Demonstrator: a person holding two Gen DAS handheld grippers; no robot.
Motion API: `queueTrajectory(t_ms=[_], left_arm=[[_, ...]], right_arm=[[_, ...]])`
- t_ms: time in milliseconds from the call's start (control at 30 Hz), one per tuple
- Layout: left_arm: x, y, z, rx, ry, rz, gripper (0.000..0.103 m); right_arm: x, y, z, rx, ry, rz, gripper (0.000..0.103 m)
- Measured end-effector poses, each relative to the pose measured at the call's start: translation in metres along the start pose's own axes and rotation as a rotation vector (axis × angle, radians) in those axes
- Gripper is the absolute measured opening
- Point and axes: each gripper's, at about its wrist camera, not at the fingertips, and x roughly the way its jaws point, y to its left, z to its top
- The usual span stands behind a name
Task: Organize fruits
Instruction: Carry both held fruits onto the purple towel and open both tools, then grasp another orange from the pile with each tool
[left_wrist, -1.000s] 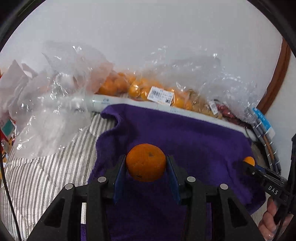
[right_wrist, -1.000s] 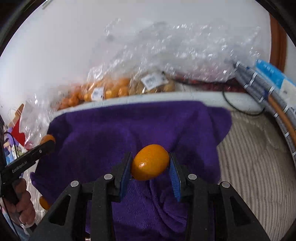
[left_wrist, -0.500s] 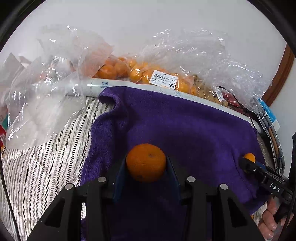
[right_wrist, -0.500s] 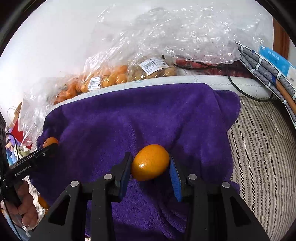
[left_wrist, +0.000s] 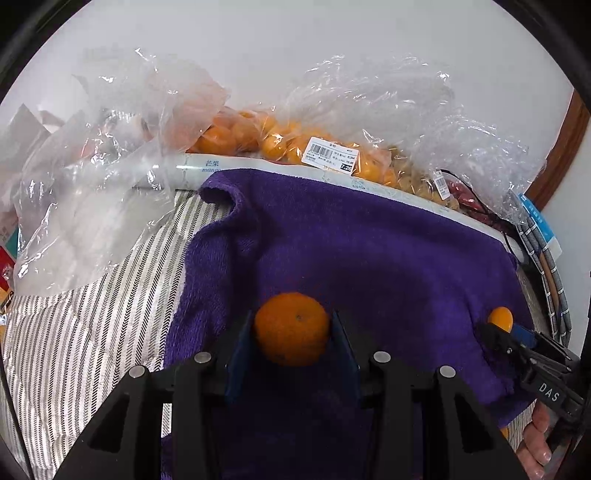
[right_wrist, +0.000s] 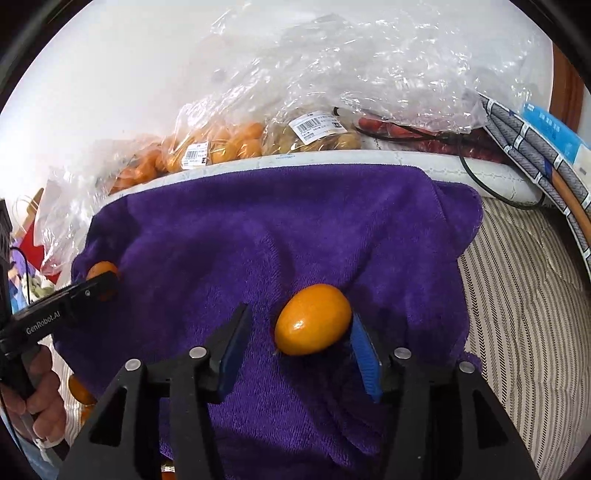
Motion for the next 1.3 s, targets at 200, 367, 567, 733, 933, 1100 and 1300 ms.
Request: queueTrajectory(t_ms=[200,367,567,733,933,1100,1300], left_arm=[[-0.015,0.000,0.002,-0.006,-0.064,-0.020,0.051],[-0.030,-0.001,0.004,-0.003,-0.144,0.002,0.051],[-0.049,-0.005,0.007,0.017,-0.201,-0.040,0.051],[-0.067,-0.012,0.007,0.040,-0.229,-0.054,0.051],[-0.107,-0.008,-0.015,0.054,-0.236,-0.129,0.051],[-0.122,0.018,-0.053,0.084,-0.216,-0.055,0.051],[-0.117,0.052,-0.076,0.011,-0.147,-0.052,0.051]], right_arm=[[-0.020,-0.001,-0.001,-0.002,-0.111,-0.041,0.069],[-0.049,-0.009,0.000,0.059,-0.192,-0.050,0.068],[-0.083,0.002,-0.023,0.028,-0.174,-0.099,0.063],[-0.097,0.020,-0.068,-0.024,-0.121,-0.109,0.047],[-0.087,0.034,-0.099,-0.041,-0.049,-0.081,0.040],[-0.069,0.022,-0.099,0.043,-0.028,-0.011,0.040],[-0.050,0.014,-0.096,0.103,0.014,0.063,0.033]])
